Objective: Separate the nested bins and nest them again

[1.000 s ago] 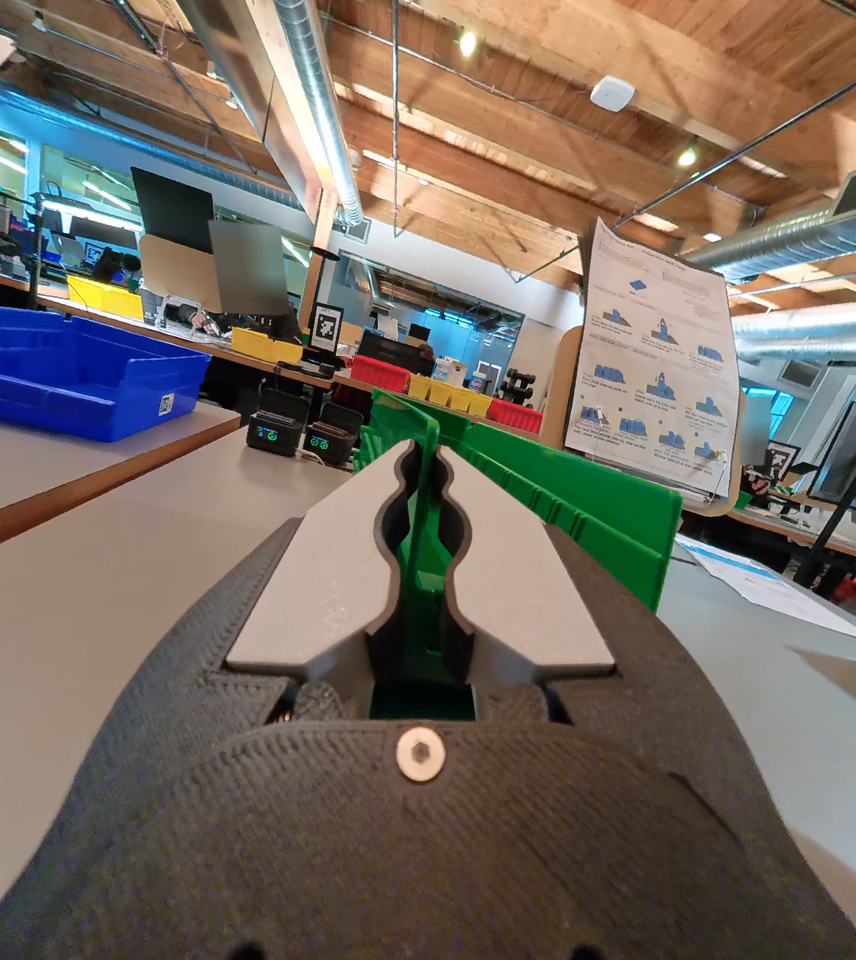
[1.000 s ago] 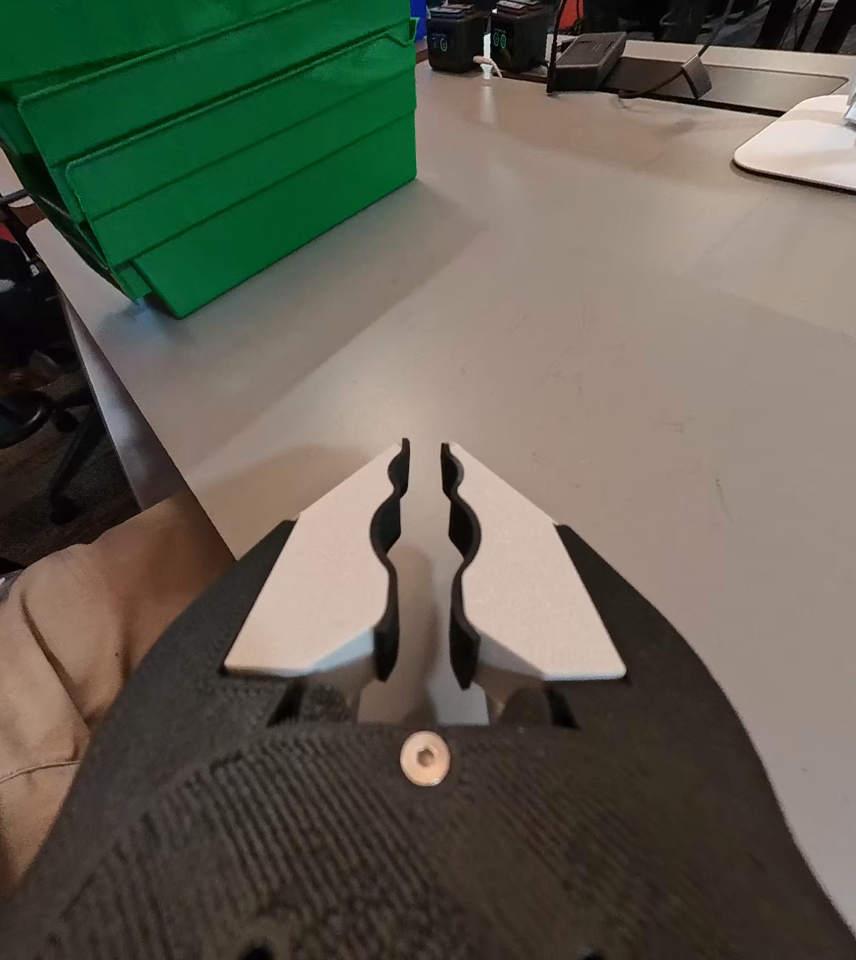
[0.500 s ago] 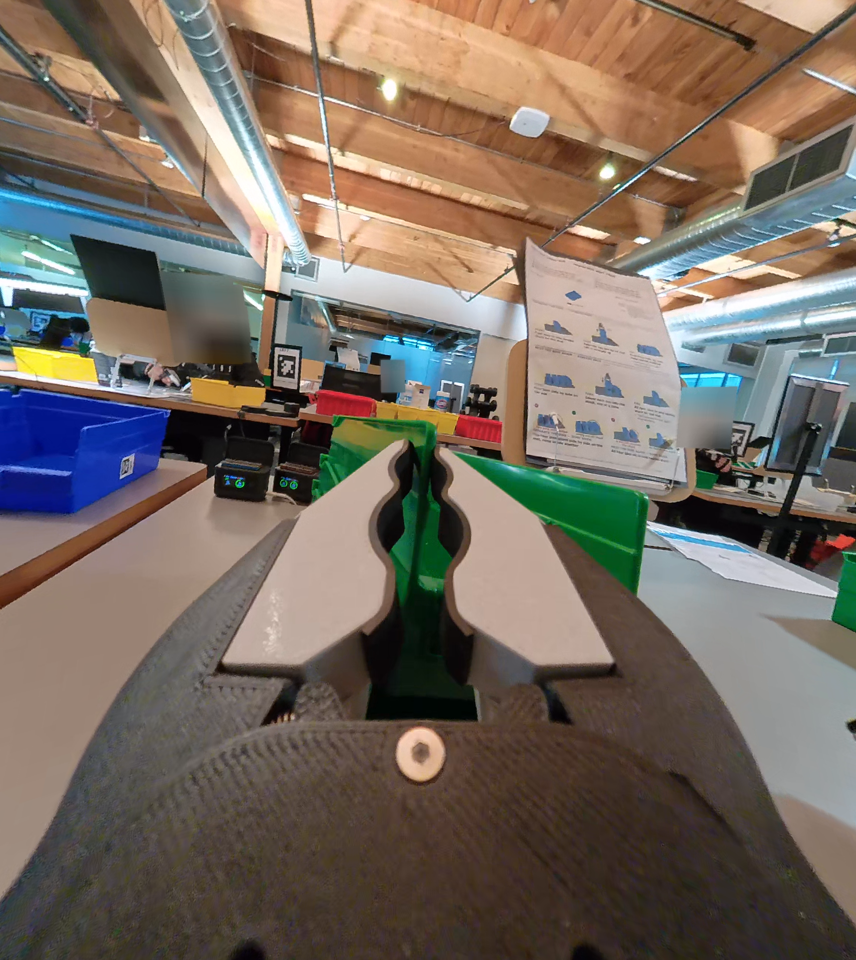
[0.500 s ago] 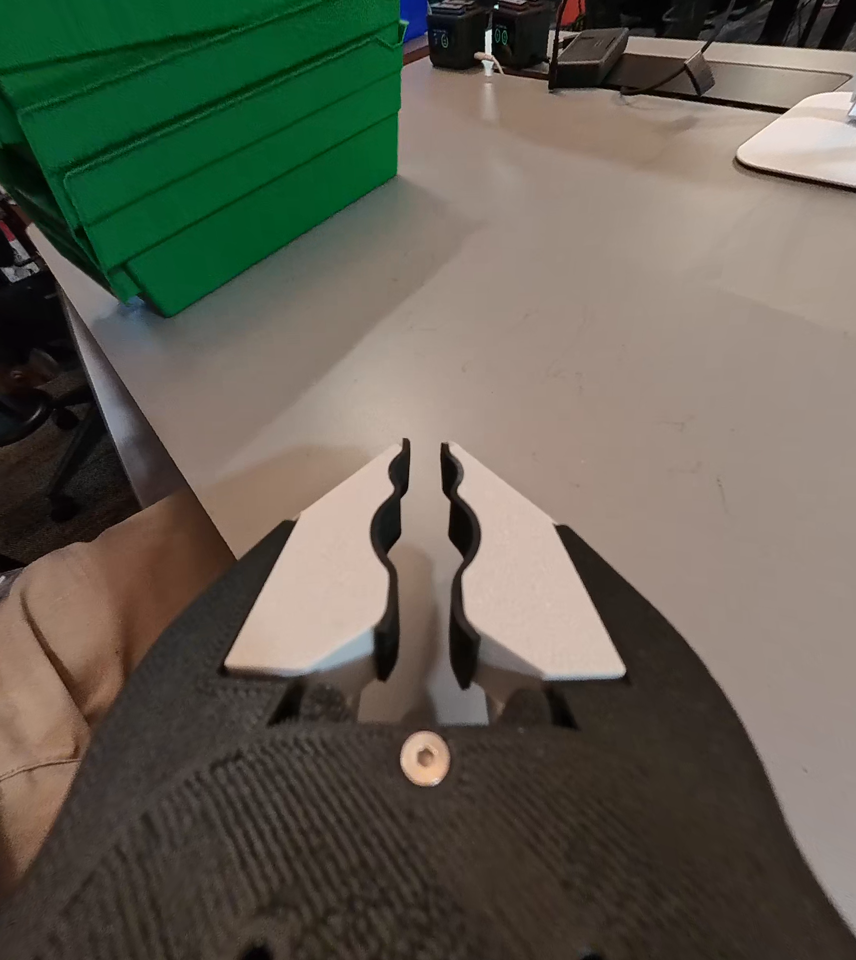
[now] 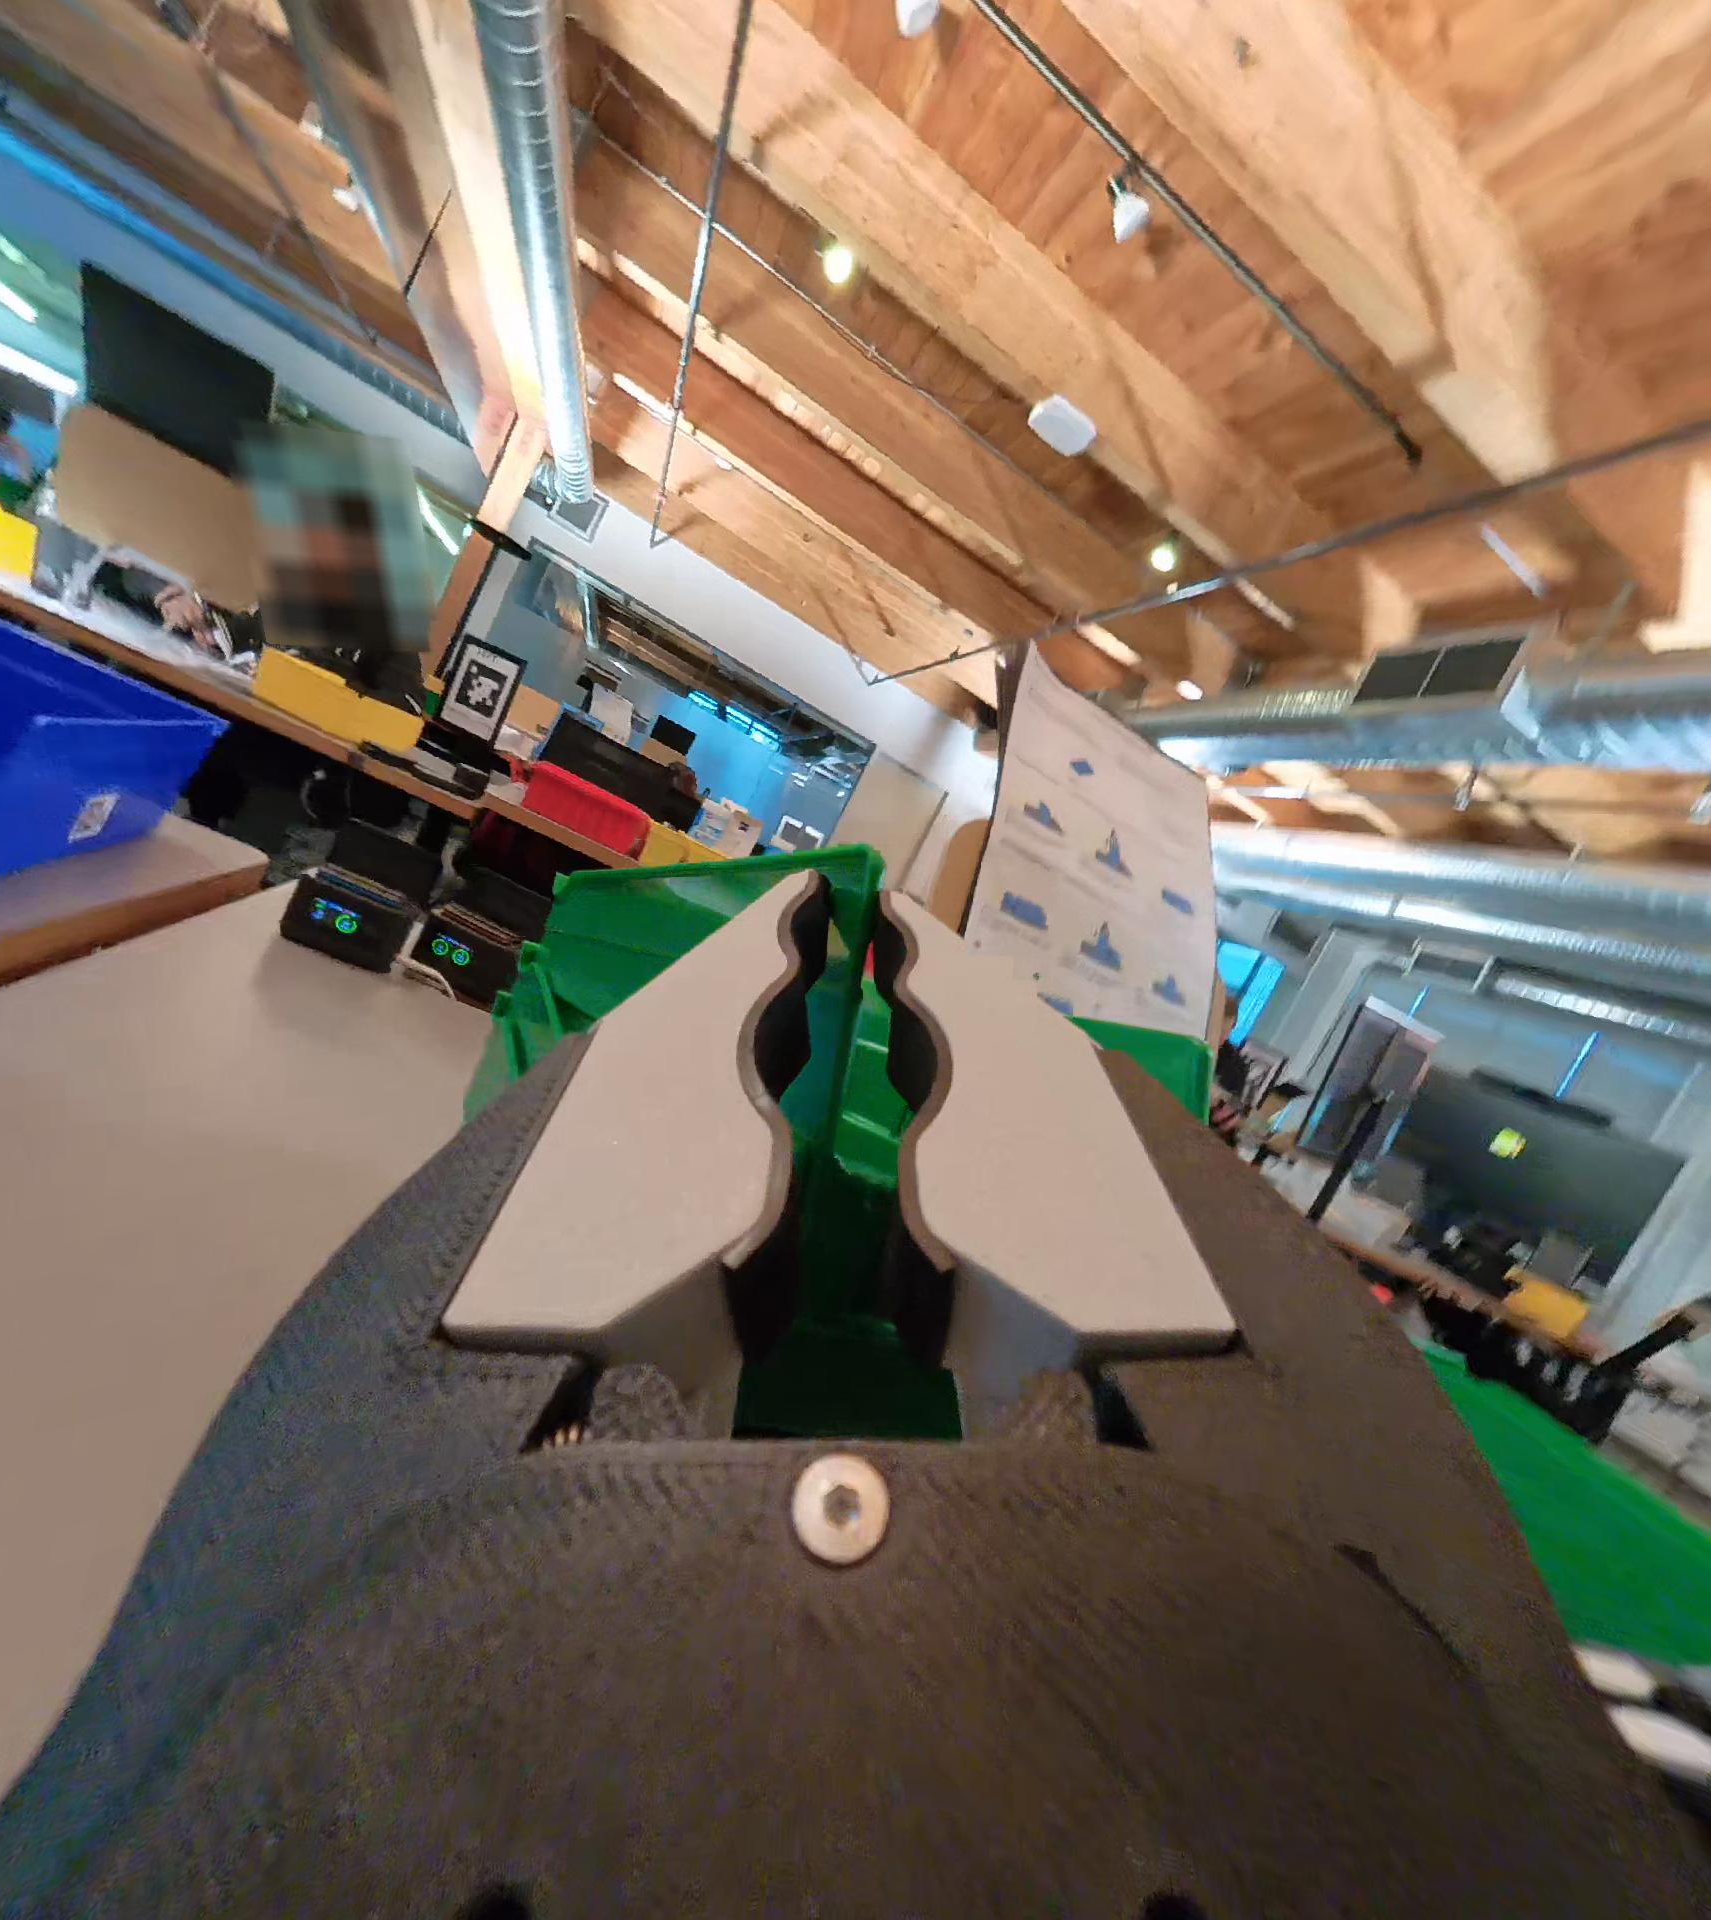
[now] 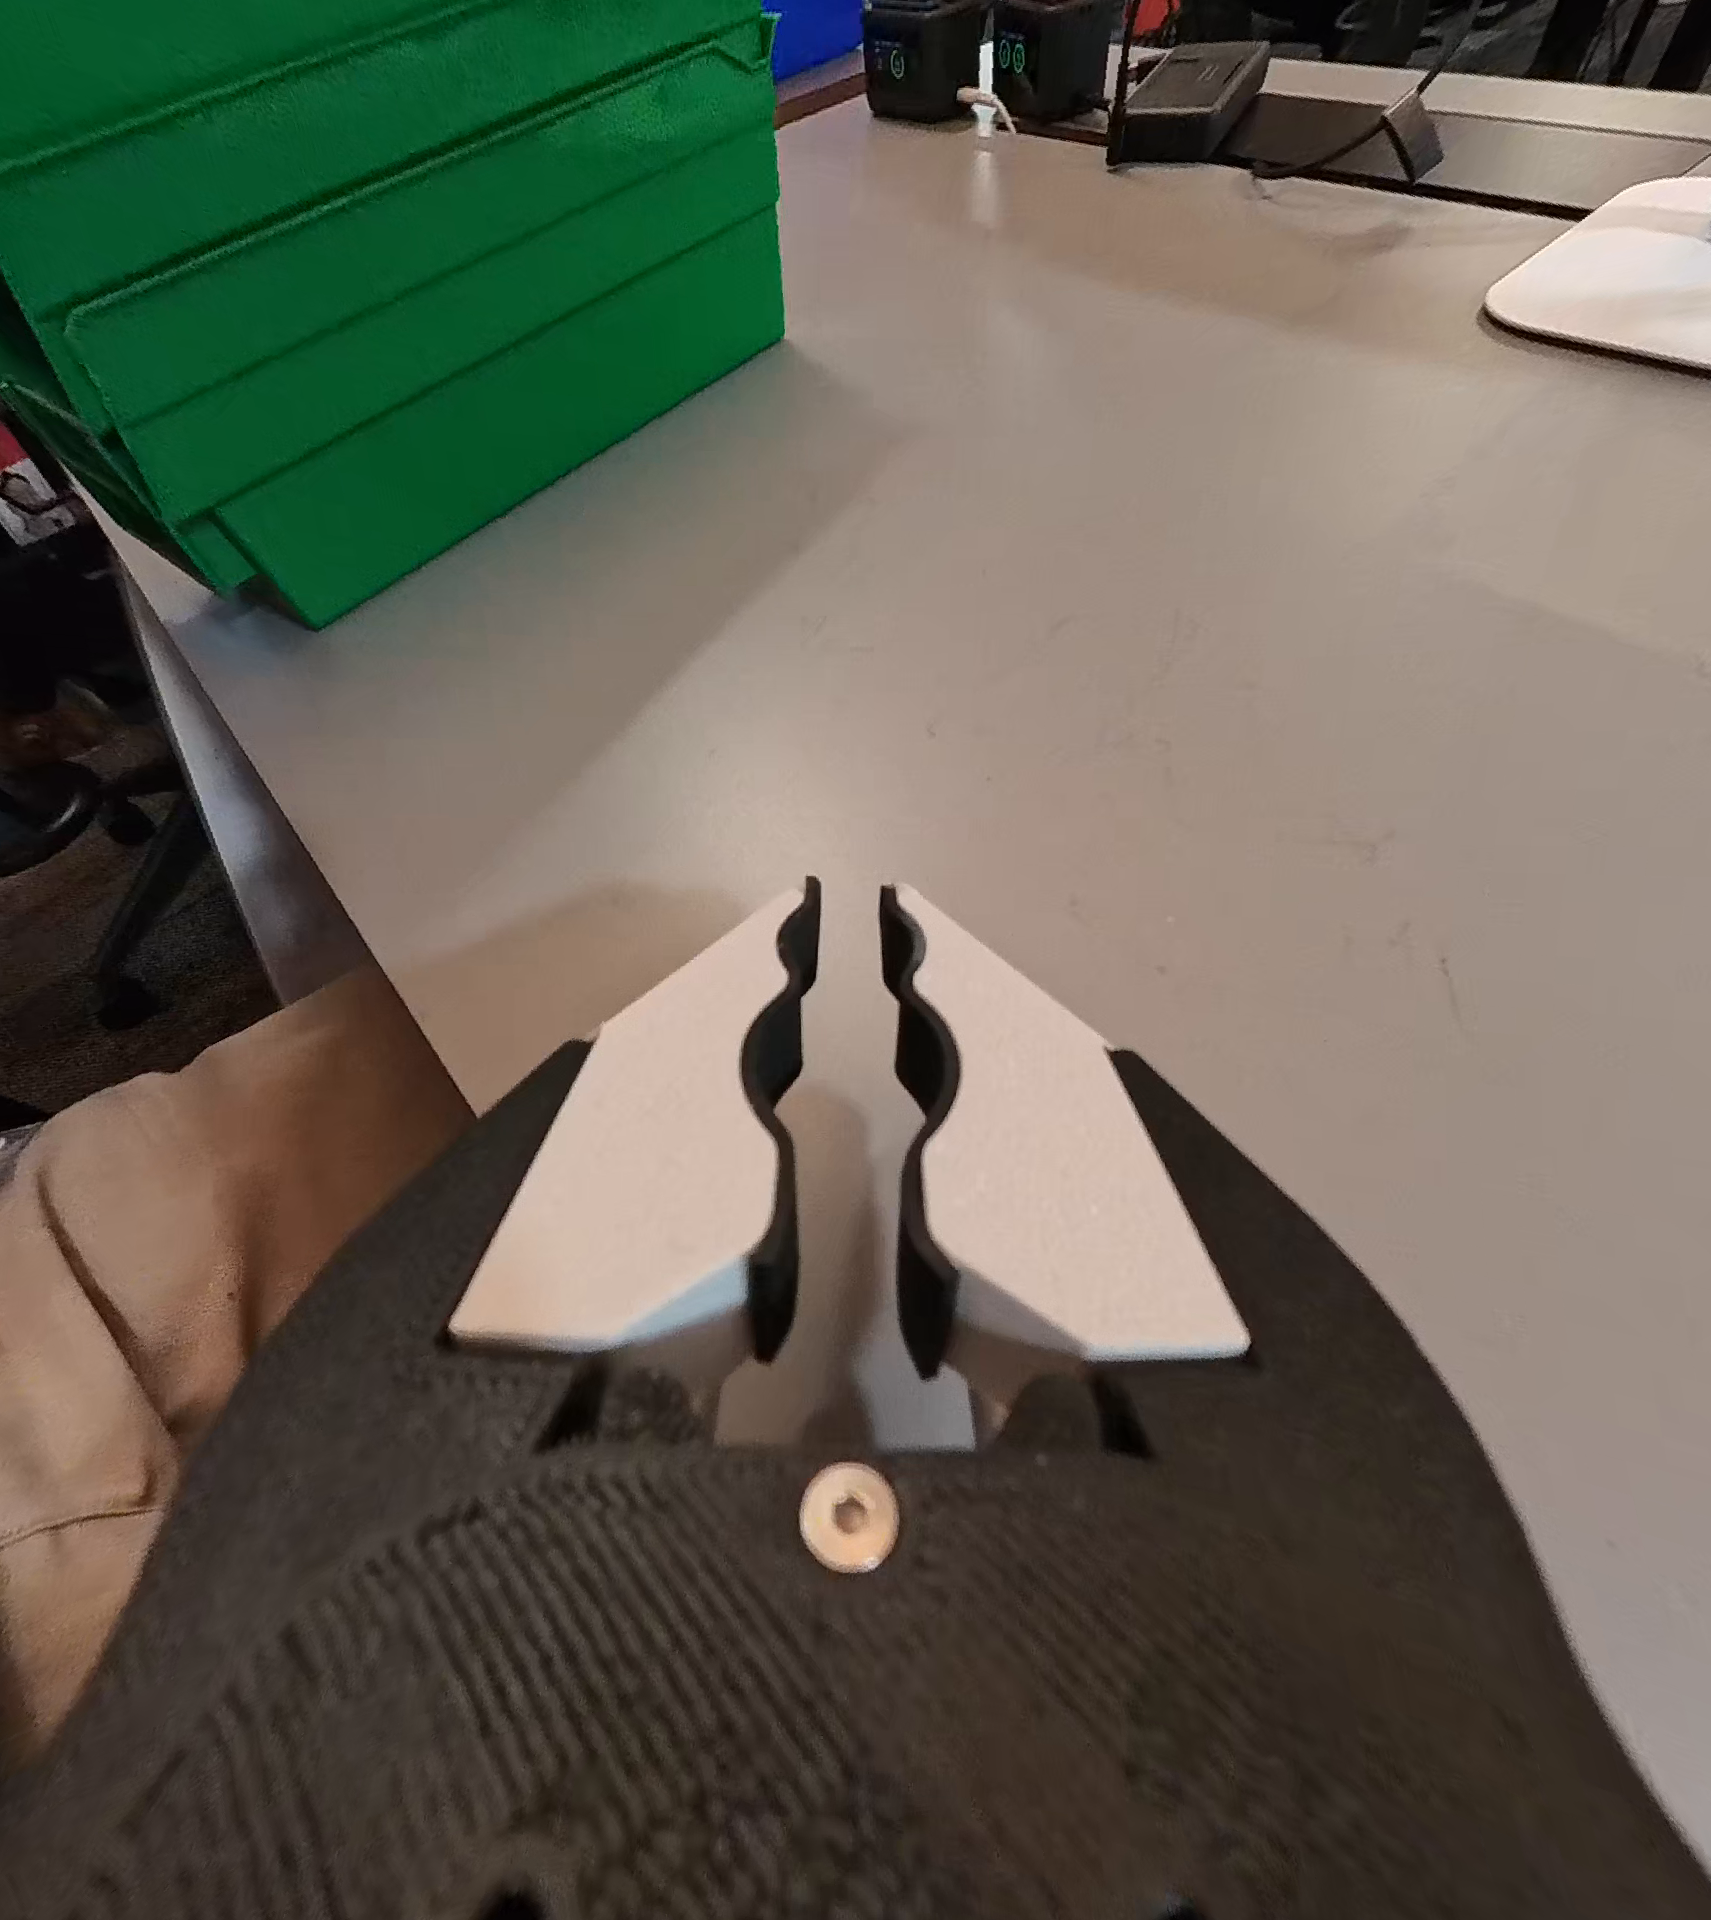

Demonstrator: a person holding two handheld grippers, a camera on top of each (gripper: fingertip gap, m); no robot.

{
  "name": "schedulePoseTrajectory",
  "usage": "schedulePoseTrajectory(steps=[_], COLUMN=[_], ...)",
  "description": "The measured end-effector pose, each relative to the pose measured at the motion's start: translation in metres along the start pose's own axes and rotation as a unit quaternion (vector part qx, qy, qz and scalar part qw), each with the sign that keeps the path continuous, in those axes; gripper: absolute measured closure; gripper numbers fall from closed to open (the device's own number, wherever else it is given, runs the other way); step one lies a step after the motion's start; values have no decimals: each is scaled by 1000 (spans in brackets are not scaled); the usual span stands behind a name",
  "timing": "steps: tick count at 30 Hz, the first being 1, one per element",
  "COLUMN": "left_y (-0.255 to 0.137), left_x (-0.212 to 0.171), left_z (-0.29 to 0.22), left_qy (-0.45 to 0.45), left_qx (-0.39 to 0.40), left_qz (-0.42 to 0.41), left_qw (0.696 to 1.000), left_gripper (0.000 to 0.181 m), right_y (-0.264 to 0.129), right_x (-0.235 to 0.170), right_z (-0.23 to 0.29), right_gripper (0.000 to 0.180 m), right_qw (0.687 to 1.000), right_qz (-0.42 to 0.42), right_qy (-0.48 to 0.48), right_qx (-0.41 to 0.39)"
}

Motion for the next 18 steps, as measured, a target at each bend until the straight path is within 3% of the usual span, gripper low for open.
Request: schedulePoseTrajectory(steps=[2,7,12,18], left_y=[0,1,0,5], left_x=[5,6,3,-3], left_z=[4,2,-4,9], left_qy=[-8,88,221,283], left_qx=[3,46,88,140], left_qz=[5,33,55,144], left_qw=[1000,995,970,938], left_gripper=[176,179,181,179], right_y=[0,0,0,-1], right_x=[0,0,-1,0], right_z=[0,0,1,1], right_gripper=[170,170,170,171], right_qw=[1000,1000,1000,1000], right_qz=[1,3,3,-1], right_qy=[-1,-1,-2,0], right_qx=[0,-1,-2,-5])
Point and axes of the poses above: each gripper's, where its closed fingertips meet, y out along the fingers, x out of its top, z = x × y across the jaws, the point moved 10 cm from there along -y, back along the fingers, and after that the axes turned 6 degrees about z, right-handed, at the moved point
